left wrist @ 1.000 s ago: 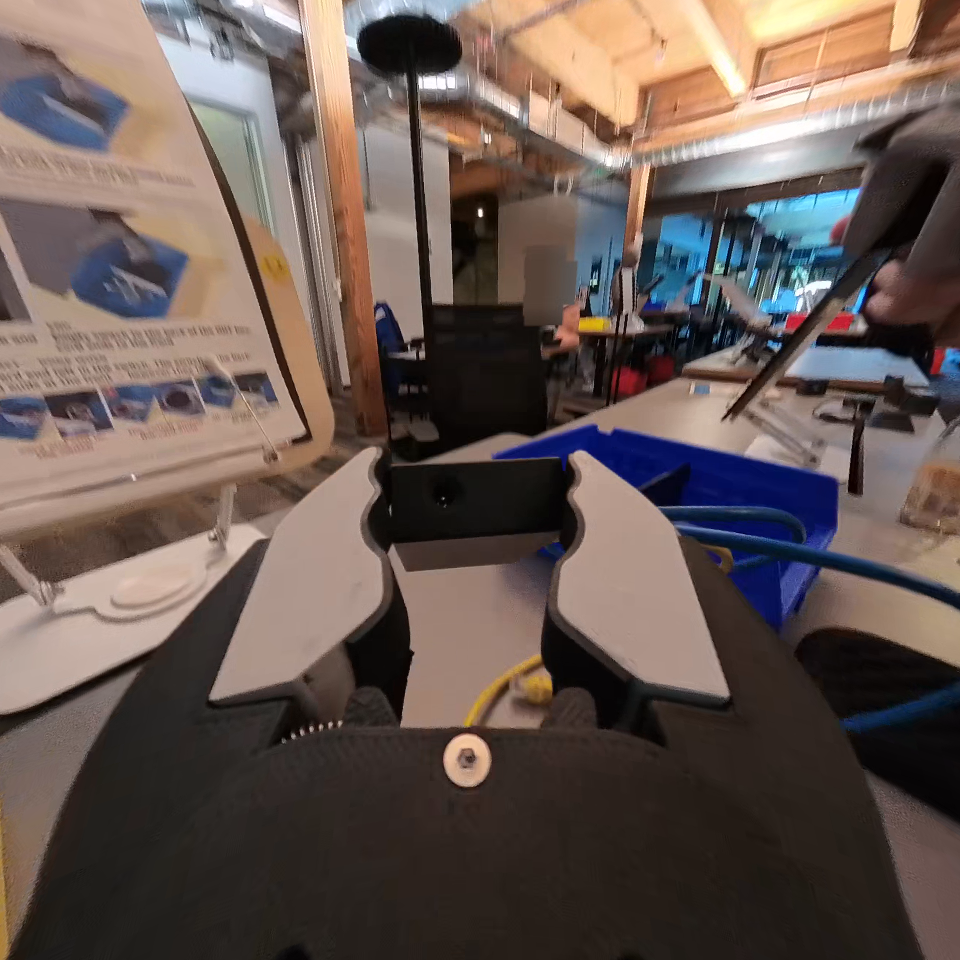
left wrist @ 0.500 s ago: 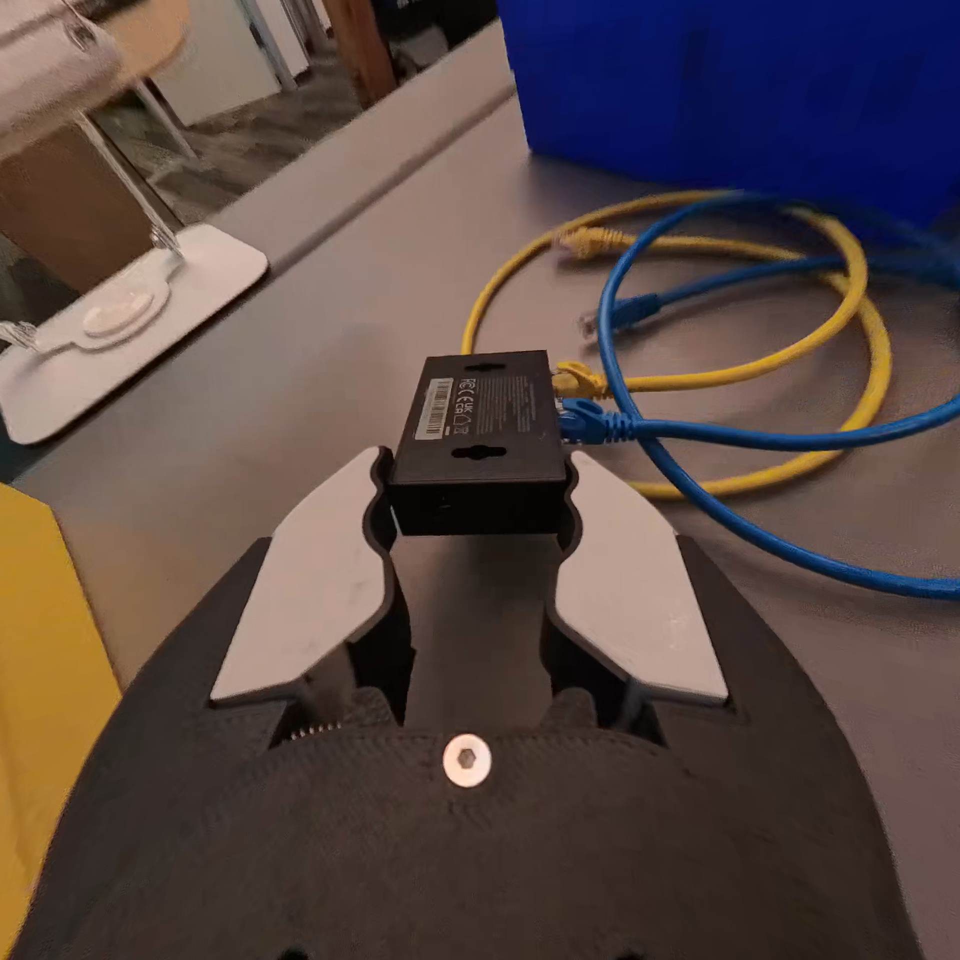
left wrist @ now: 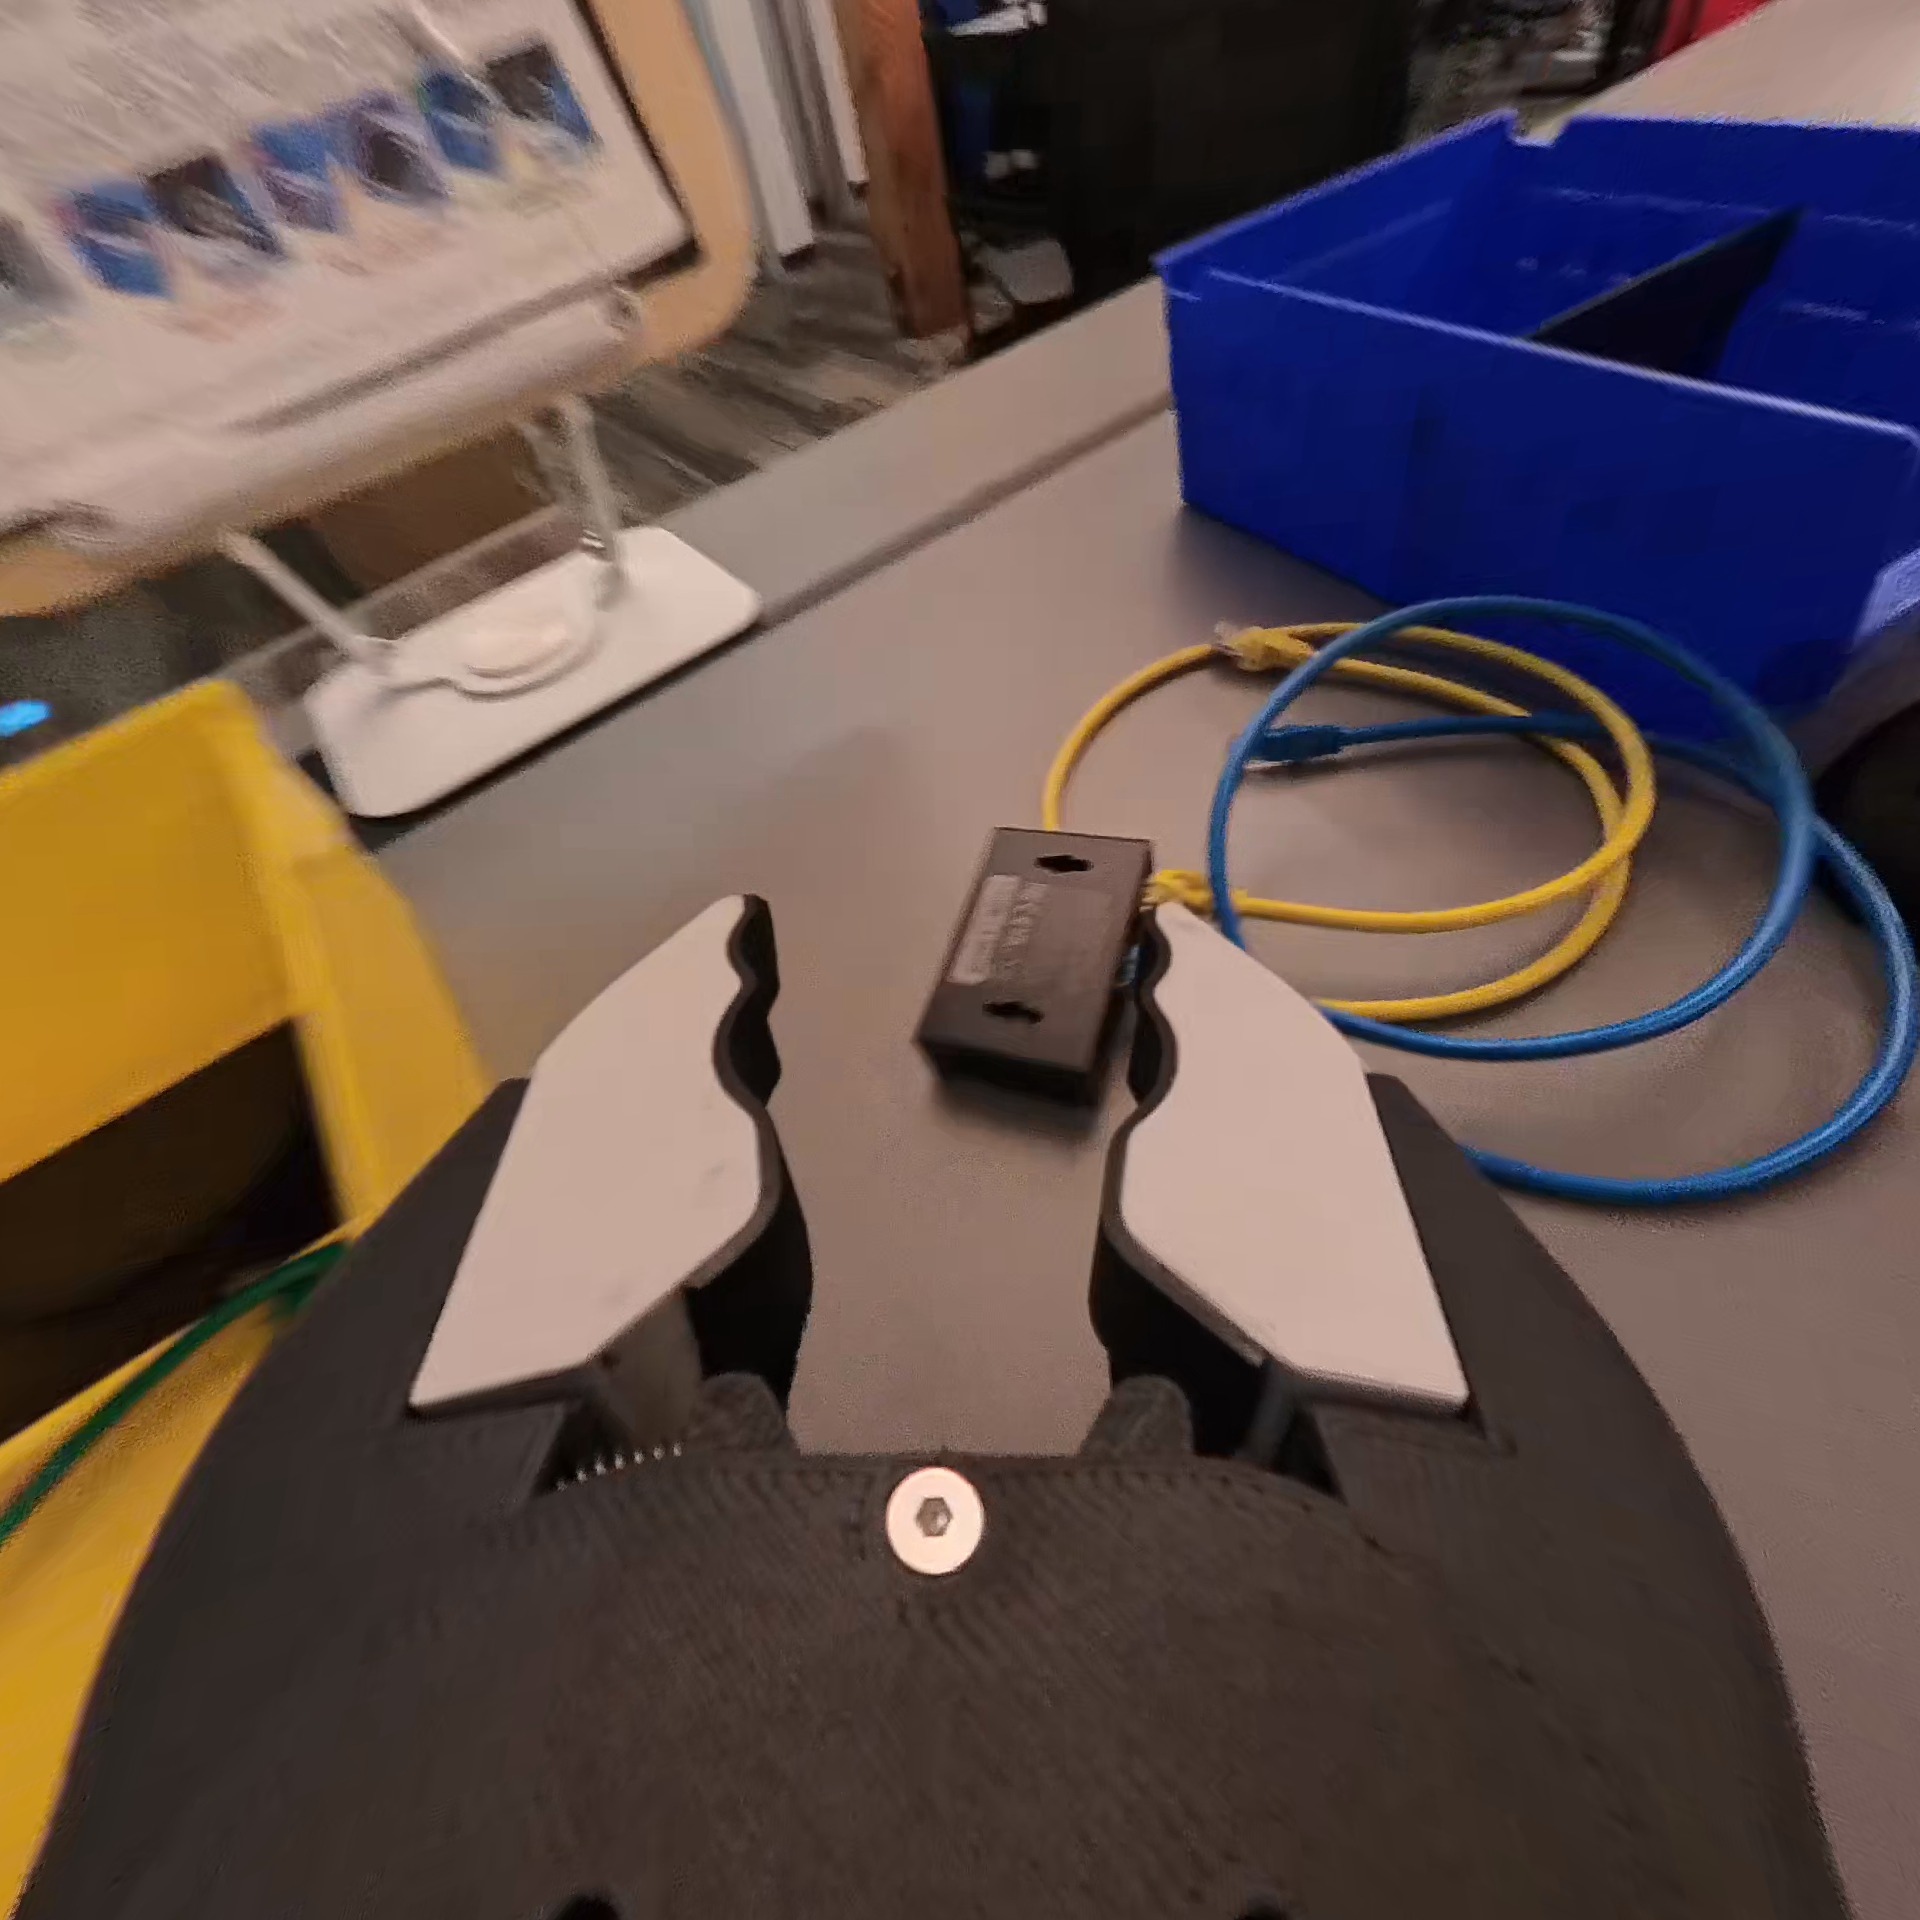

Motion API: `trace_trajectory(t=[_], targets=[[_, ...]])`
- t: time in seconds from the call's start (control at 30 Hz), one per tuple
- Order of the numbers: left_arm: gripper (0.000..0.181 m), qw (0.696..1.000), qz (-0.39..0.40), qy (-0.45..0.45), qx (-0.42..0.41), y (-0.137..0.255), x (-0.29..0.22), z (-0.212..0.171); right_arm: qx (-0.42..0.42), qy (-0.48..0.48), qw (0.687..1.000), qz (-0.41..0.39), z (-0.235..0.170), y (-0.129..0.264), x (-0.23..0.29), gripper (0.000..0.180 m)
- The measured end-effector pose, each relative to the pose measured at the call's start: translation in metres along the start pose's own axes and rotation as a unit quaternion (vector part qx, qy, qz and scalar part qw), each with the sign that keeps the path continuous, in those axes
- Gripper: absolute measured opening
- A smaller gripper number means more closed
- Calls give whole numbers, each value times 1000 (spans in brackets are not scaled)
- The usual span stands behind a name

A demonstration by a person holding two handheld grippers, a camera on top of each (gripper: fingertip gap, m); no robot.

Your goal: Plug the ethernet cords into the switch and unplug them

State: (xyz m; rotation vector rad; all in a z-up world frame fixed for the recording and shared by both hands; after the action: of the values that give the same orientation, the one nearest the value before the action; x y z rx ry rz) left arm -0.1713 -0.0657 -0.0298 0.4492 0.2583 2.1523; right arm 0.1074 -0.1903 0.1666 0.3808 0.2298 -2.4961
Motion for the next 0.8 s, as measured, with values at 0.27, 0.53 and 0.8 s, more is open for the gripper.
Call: trace_trajectory(t=[0.27, 0.53, 0.8], targets=[[59, 991, -19, -96, 93, 101, 75, -51, 9, 8, 1000, 9, -1, -9, 4, 11], [11, 973, 15, -145, 180, 97, 99, -101, 51, 12, 998, 36, -13, -35, 14, 11], [7, 975, 37, -156, 151, 107, 109, -68, 81, 39, 994, 59, -23, -54, 23, 11]])
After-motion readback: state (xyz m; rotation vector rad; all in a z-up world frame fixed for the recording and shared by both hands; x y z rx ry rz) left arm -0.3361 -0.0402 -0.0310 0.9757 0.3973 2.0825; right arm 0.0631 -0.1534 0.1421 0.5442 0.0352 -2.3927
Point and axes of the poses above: each gripper's, where its closed fingertips meet, y back along the fingers, z out of its top, x = y × z across the jaws, the point moved 5 cm from there along y, back along the fingers, and after that the axes turned 2 degrees about -y, right-handed, at the moved point
